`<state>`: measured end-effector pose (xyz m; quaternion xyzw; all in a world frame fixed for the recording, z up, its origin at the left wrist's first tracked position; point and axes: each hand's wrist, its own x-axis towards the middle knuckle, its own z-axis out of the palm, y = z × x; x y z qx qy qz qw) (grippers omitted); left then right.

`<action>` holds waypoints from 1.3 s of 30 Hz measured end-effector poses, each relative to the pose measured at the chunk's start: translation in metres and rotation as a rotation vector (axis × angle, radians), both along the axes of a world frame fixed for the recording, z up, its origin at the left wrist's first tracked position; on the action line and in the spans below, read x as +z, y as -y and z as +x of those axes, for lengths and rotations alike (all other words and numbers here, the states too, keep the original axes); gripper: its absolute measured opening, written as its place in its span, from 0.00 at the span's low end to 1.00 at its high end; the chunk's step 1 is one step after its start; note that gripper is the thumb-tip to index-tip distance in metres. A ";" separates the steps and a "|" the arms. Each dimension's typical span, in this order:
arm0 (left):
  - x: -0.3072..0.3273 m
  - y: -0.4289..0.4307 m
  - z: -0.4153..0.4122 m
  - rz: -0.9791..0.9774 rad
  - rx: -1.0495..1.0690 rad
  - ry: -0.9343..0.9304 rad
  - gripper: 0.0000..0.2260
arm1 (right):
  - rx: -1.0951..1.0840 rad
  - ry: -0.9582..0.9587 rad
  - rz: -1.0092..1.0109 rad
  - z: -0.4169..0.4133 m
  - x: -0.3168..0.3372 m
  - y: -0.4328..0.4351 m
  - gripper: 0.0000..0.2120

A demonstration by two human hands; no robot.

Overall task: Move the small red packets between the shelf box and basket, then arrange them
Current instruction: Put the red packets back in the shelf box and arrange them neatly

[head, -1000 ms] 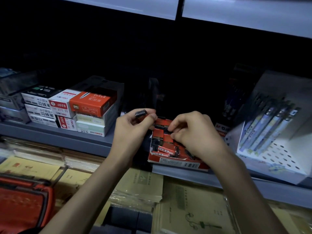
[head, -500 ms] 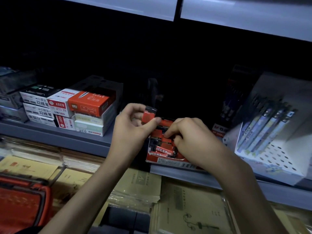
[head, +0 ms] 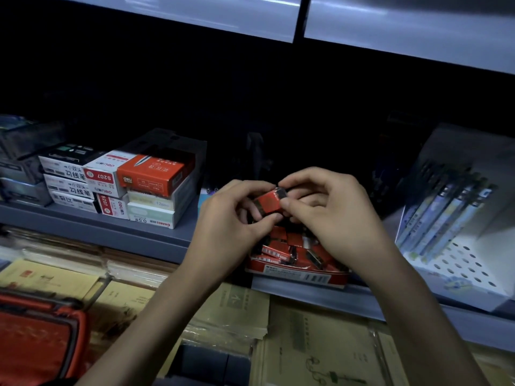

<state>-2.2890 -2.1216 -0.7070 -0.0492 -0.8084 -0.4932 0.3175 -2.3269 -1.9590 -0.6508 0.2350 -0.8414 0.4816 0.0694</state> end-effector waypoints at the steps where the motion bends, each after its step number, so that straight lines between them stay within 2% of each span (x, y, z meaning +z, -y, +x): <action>1: -0.001 0.001 0.000 0.007 -0.003 0.002 0.18 | -0.008 0.023 -0.030 -0.001 0.001 -0.002 0.09; 6: -0.003 0.001 0.002 0.083 0.034 0.034 0.16 | -0.053 0.047 -0.052 -0.008 0.005 -0.016 0.09; 15: -0.013 -0.003 -0.002 0.125 0.096 0.096 0.11 | -0.041 0.082 0.218 -0.015 -0.014 -0.006 0.07; 23: -0.013 -0.005 -0.001 0.127 0.084 0.119 0.10 | -0.136 -0.006 0.309 -0.010 -0.020 0.006 0.05; 28: -0.013 -0.004 0.000 0.127 0.070 0.121 0.10 | -0.089 -0.057 0.405 -0.005 -0.017 0.003 0.01; 33: -0.014 -0.003 -0.001 0.119 0.078 0.110 0.10 | -0.020 0.053 0.390 -0.002 -0.008 -0.006 0.03; 36: -0.014 -0.003 -0.002 0.121 0.083 0.109 0.11 | -0.012 0.015 0.429 0.001 -0.009 -0.002 0.04; 39: -0.013 -0.003 -0.002 0.142 0.074 0.108 0.11 | -0.024 -0.032 0.369 -0.002 0.004 -0.012 0.02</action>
